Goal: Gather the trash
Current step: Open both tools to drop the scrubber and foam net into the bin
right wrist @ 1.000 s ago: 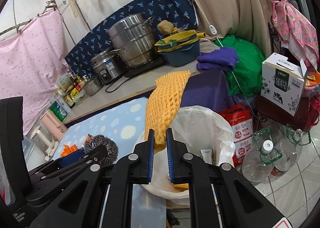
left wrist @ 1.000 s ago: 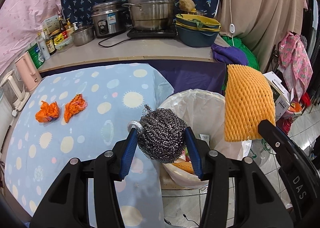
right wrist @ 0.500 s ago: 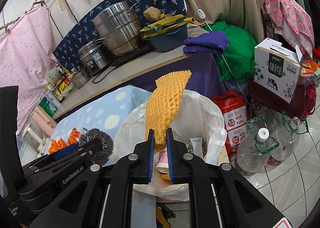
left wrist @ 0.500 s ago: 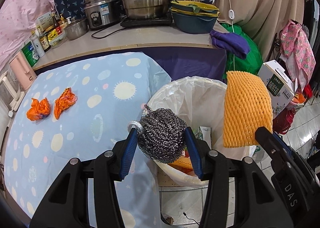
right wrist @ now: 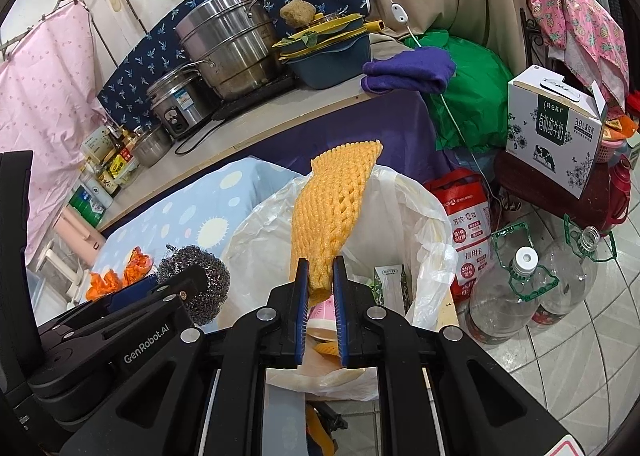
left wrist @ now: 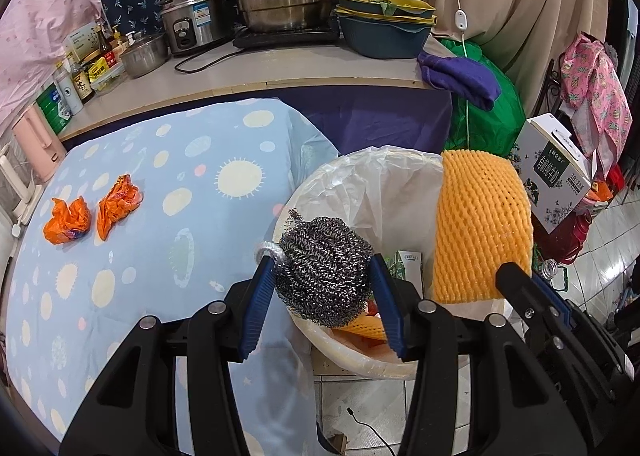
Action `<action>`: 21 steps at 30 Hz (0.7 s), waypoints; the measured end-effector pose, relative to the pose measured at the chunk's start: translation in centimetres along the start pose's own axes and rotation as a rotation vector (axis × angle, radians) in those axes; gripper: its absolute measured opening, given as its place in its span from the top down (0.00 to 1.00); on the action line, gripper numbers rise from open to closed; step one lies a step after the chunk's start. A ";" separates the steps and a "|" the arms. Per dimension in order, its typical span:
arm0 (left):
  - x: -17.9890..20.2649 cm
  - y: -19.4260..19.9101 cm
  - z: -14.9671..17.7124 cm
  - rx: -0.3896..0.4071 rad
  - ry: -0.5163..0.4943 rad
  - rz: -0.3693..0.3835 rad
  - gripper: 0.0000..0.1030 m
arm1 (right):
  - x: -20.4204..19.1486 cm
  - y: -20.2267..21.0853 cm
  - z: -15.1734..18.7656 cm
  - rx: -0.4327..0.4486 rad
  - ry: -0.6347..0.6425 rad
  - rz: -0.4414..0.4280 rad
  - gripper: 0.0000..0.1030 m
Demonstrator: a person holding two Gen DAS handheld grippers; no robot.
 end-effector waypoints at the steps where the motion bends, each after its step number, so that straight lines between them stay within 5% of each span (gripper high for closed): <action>1: 0.0 -0.1 0.0 0.000 -0.001 -0.003 0.54 | 0.0 -0.1 0.0 -0.002 0.000 0.001 0.88; 7: -0.2 0.0 -0.2 0.011 0.009 0.002 0.52 | 0.1 0.1 -0.1 0.012 -0.018 0.000 0.79; 13: -0.3 0.5 -0.5 0.022 0.018 0.002 0.30 | 0.2 0.9 -0.4 0.033 -0.025 0.000 0.75; 21: -0.6 0.9 -0.6 0.017 0.029 0.016 0.28 | -0.1 2.0 -0.9 0.058 -0.019 -0.006 0.70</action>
Point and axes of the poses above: each gripper's, at about its wrist camera, not at the fingertips, and y roughly against the way its jaws point, x to its right, z to its underside, the point moved 7 cm from there along -y, roughly the way its jaws point, and after that the axes turned 12 degrees about -x, right-handed, at the moved point
